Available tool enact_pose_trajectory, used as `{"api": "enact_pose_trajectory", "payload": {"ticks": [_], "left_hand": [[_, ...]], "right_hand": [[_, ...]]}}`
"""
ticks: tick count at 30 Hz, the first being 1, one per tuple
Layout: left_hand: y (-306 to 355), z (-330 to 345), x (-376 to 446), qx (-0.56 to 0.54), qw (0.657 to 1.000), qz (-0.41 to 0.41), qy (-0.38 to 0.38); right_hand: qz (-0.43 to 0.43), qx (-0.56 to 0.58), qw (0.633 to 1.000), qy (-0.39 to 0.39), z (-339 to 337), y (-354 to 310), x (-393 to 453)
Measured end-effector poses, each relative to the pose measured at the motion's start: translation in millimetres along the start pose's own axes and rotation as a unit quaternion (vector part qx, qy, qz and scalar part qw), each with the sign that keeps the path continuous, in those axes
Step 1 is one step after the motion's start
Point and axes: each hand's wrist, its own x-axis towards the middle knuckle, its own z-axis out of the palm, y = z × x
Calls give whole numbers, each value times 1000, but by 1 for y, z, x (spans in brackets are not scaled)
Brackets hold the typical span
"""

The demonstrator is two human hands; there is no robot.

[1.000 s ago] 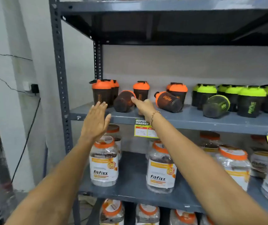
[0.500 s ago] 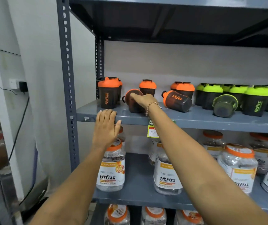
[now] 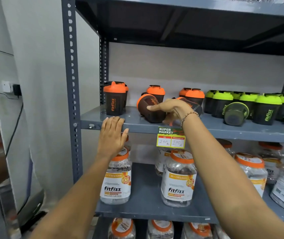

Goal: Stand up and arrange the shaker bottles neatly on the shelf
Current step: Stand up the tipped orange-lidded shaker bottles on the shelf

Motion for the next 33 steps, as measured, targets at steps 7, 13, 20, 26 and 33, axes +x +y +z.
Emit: {"api": "enact_pose_trajectory", "payload": {"ticks": [7, 13, 20, 26, 33], "left_hand": [[-2, 1, 0, 8, 1000, 8, 1], [-2, 4, 0, 3, 1000, 4, 5], [-4, 7, 1, 3, 999, 18, 32], [-4, 12, 1, 11, 999, 18, 38], [-2, 13, 0, 7, 999, 6, 46]], "right_hand": [[17, 166, 984, -67, -6, 4, 1], [-80, 405, 906, -90, 17, 23, 11], [-120, 190, 974, -7, 38, 19, 37], [-106, 78, 987, 88, 55, 15, 67], [-88, -7, 988, 130, 55, 12, 61]]}}
